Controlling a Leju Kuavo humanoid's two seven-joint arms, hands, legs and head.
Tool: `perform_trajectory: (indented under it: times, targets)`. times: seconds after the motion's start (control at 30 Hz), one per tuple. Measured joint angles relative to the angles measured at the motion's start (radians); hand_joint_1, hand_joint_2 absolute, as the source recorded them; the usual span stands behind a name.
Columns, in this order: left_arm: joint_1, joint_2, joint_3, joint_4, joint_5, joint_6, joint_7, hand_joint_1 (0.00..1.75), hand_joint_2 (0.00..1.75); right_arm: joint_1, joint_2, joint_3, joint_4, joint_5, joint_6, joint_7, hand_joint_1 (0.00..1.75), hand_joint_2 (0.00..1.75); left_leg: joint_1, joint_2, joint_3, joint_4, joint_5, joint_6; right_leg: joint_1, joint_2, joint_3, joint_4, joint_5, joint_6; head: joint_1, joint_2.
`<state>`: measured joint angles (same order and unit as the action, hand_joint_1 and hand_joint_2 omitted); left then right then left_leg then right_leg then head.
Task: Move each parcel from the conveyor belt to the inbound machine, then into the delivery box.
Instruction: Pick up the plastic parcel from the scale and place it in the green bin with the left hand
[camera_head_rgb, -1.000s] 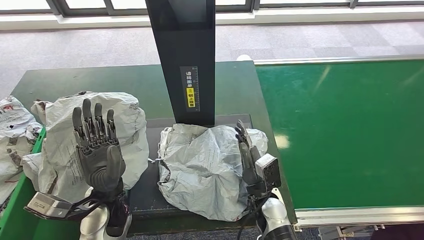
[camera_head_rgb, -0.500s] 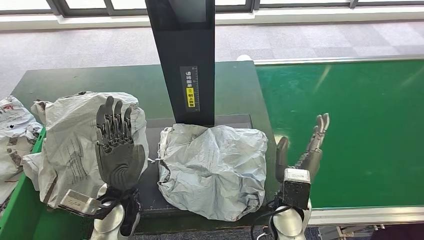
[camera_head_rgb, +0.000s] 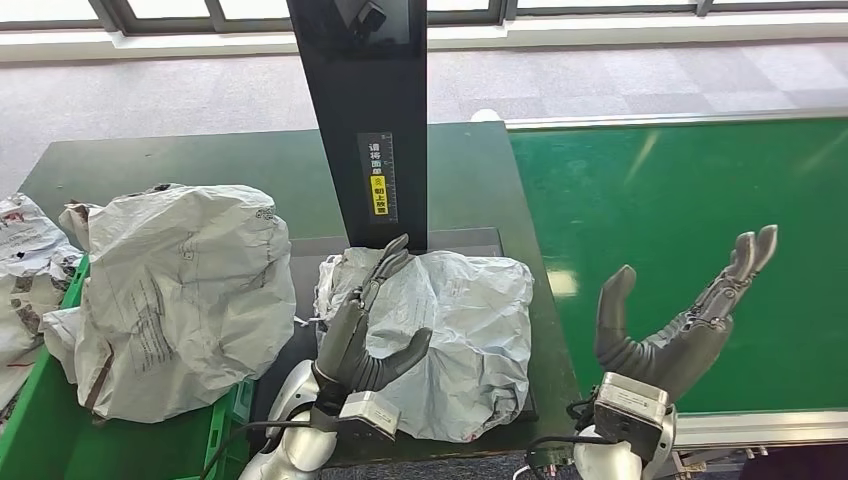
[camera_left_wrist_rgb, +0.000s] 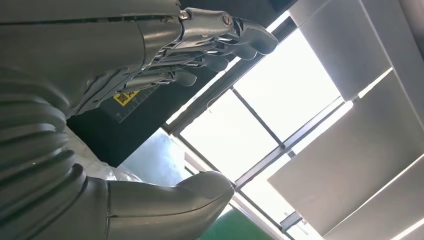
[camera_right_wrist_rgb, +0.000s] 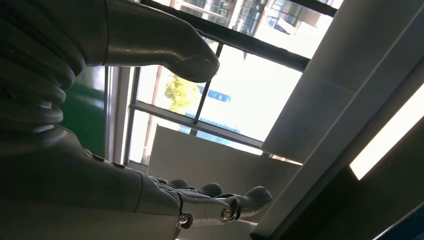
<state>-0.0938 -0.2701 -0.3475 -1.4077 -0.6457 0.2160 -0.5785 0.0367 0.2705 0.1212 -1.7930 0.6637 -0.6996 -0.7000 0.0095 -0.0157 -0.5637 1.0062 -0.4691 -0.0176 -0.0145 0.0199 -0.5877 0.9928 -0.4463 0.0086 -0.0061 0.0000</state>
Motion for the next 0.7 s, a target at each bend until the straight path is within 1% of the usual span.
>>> perform_trajectory:
  times: [0.27, 0.33, 0.43, 0.57, 0.7]
  targets:
    - [-0.007, 0.000, -0.015, 0.029, -0.002, 0.001, 0.002, 0.00, 1.75, 0.002, 0.000, 0.000, -0.017, 0.000, 0.000, 0.000, 0.00, 1.75, 0.000, 0.000, 0.000, 0.000, 0.000, 0.000, 0.000, 0.000, 0.000, 0.000, 0.000, 0.000, 0.000, 0.000]
    - [-0.010, 0.000, -0.017, 0.036, -0.031, 0.008, 0.021, 0.00, 1.75, 0.002, 0.000, -0.001, -0.019, 0.000, 0.000, 0.000, 0.00, 1.75, 0.000, 0.000, 0.000, 0.000, 0.000, 0.000, 0.000, 0.000, 0.000, 0.000, 0.000, 0.000, 0.000, 0.000]
    - [-0.025, 0.000, -0.027, 0.073, -0.166, 0.051, 0.107, 0.00, 1.75, 0.003, 0.000, -0.005, -0.022, -0.001, 0.000, 0.000, 0.00, 1.75, 0.000, 0.000, 0.000, 0.000, 0.000, 0.000, 0.000, 0.000, 0.000, 0.000, 0.000, 0.000, 0.000, 0.000]
    - [-0.068, -0.004, -0.032, 0.173, -0.324, 0.120, 0.215, 0.00, 1.75, 0.007, 0.001, -0.010, -0.043, -0.001, 0.000, 0.000, 0.00, 1.75, 0.000, 0.000, 0.000, 0.000, 0.000, 0.000, -0.001, 0.000, 0.000, 0.000, 0.000, 0.000, 0.000, 0.000]
    - [-0.128, -0.014, -0.032, 0.295, -0.441, 0.143, 0.309, 0.00, 1.75, 0.011, 0.002, -0.010, -0.066, -0.005, 0.000, 0.000, 0.00, 1.75, 0.000, -0.001, 0.000, 0.000, 0.000, 0.000, -0.001, 0.000, 0.001, 0.000, 0.001, 0.000, 0.000, 0.000]
